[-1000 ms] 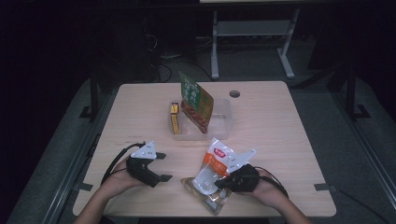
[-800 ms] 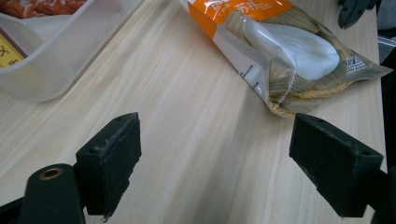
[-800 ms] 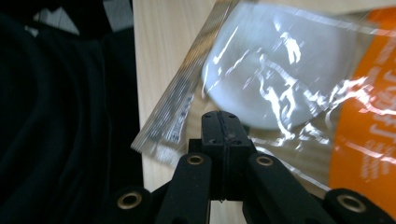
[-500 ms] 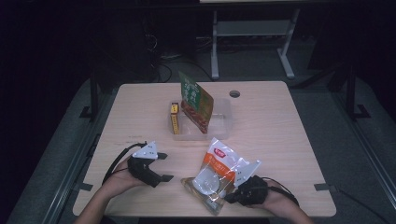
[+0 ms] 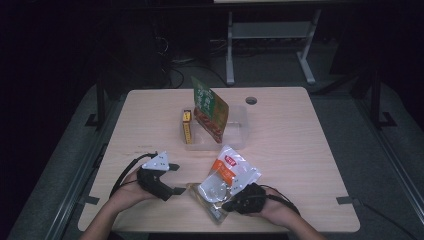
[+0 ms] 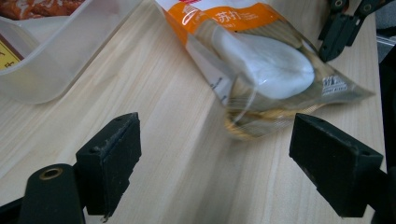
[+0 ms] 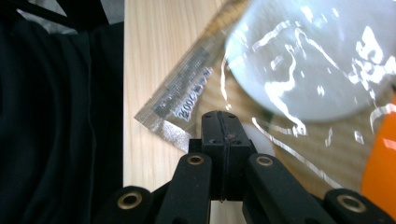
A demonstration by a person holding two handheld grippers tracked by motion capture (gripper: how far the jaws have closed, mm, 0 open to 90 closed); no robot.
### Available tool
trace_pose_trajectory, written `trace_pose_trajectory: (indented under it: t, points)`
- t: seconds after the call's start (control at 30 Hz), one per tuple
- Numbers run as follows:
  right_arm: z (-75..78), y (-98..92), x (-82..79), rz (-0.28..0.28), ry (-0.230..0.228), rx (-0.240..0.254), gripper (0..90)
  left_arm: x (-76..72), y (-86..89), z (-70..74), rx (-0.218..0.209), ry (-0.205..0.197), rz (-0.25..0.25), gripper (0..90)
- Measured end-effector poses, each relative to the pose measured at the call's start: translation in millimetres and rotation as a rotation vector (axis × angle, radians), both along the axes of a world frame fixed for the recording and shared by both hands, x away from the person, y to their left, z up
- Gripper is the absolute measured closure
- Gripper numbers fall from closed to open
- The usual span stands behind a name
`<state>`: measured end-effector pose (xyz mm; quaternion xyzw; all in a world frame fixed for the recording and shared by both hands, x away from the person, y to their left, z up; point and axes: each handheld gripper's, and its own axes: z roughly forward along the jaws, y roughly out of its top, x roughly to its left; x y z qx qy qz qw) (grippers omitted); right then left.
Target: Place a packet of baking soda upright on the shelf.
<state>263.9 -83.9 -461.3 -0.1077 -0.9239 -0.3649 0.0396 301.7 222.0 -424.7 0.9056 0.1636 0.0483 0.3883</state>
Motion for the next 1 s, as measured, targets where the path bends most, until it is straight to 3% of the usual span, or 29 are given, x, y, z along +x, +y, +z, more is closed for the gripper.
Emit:
trace_pose_trajectory:
  t: [0.17,0.3,0.37,0.5,0.73,0.8,1.0]
  points:
    - [-0.3,29.9,4.4,0.029,-0.035,0.009,89.8,1.0,-2.3,1.3,-0.004,-0.005,-0.002,16.1]
    - [-0.1,39.5,5.9,0.037,-0.048,0.021,89.7,4.2,-6.6,2.8,-0.001,-0.01,0.009,15.9]
    - [3.9,34.6,5.8,0.024,-0.062,0.029,89.3,6.4,-10.1,4.0,0.001,0.0,0.02,14.8]
    - [12.3,16.8,10.3,-0.058,-0.052,0.054,82.5,12.0,-20.5,6.0,-0.003,0.017,0.009,13.8]
    - [20.6,-9.8,18.3,-0.166,-0.016,0.099,63.4,18.7,-45.4,-2.8,0.026,0.033,-0.019,13.3]
    - [22.4,-16.9,21.4,-0.181,-0.027,0.105,58.6,19.9,-51.0,-5.8,0.025,0.043,-0.011,13.2]
    - [25.0,-36.4,29.1,-0.228,0.007,0.142,41.4,22.0,-60.5,-16.6,0.062,0.079,0.012,12.8]
